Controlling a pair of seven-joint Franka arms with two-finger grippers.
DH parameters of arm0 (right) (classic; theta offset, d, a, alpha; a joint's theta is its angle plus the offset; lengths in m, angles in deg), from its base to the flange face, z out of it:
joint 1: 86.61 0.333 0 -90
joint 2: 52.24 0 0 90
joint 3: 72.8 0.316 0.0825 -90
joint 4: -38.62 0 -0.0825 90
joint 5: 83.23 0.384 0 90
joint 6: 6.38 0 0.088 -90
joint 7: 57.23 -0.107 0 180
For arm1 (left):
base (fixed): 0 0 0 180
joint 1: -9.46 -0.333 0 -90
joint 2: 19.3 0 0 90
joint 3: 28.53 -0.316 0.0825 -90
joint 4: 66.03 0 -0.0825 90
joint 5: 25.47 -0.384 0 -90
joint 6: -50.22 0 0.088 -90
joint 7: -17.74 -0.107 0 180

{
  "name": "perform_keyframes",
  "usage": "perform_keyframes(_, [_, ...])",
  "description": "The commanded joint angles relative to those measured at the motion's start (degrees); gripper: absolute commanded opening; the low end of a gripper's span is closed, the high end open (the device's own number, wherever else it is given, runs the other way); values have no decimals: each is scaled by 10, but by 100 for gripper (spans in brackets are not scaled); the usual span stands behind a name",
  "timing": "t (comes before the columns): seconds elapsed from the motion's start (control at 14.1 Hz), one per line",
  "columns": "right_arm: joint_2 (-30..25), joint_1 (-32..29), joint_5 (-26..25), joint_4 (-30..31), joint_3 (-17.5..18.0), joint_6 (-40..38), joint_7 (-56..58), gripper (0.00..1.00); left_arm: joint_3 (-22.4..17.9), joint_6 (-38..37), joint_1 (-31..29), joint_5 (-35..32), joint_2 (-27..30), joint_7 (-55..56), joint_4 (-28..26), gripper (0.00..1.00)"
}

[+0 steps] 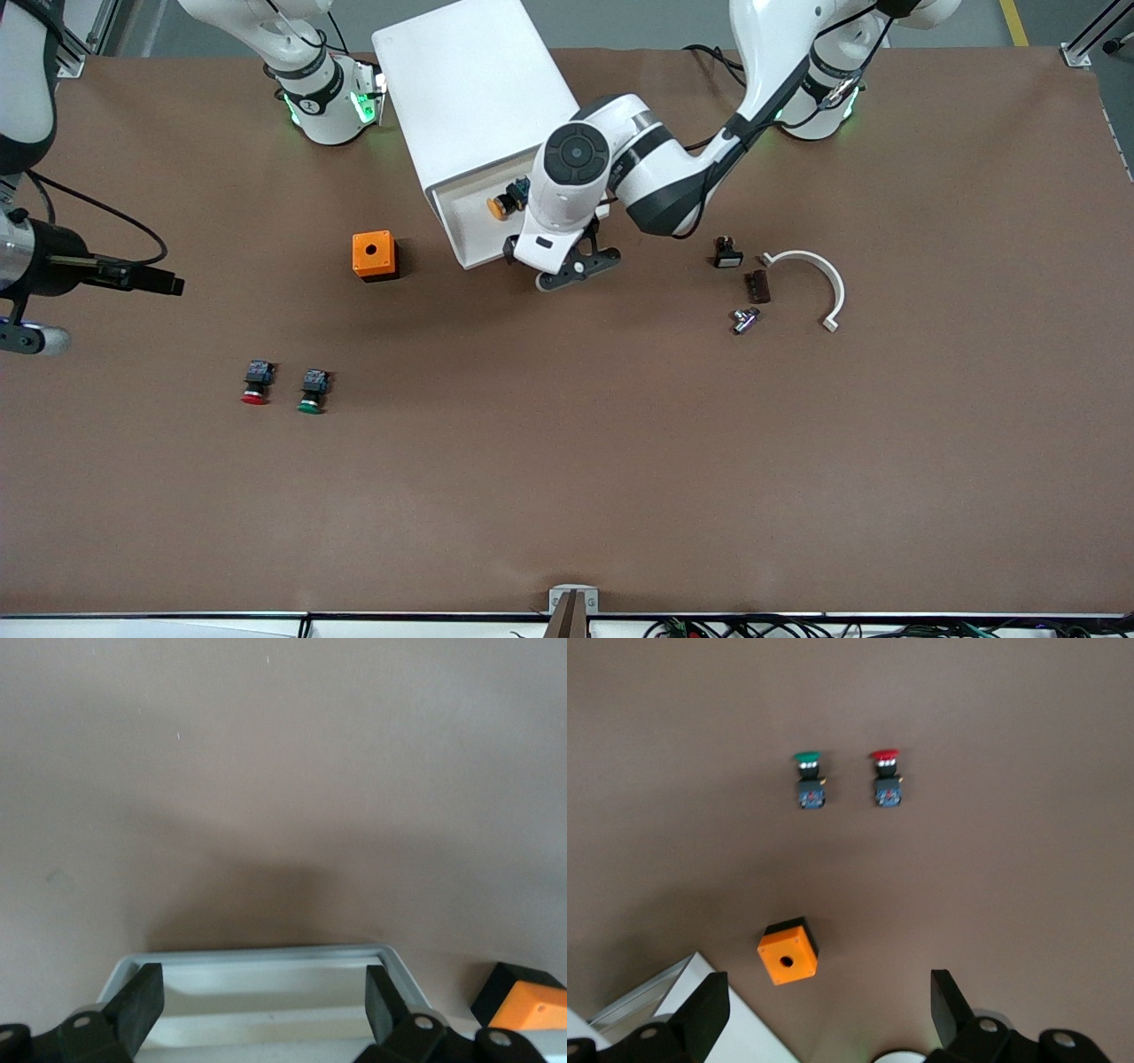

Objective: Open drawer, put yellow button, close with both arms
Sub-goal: 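Push the drawer shut into the cabinet with the left gripper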

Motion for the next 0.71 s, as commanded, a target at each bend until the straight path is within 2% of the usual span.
perform_keyframes(0.0, [-71,-9,-51,104,11,81,34,100,2,1,18,9,2,32,2,100])
perform_keyframes(0.07, [-94,-10,-54,141,11,112,39,100,1,3,30,9,2,42,2,100])
perform_keyframes(0.21, [-113,-21,-53,168,11,130,58,100,1,4,41,9,2,58,3,100])
perform_keyframes(0.5, [-132,-32,-52,158,11,120,84,100,1,9,63,6,2,85,3,100])
perform_keyframes(0.64, [-132,-28,-52,135,15,97,77,100,1,11,71,8,2,90,3,100])
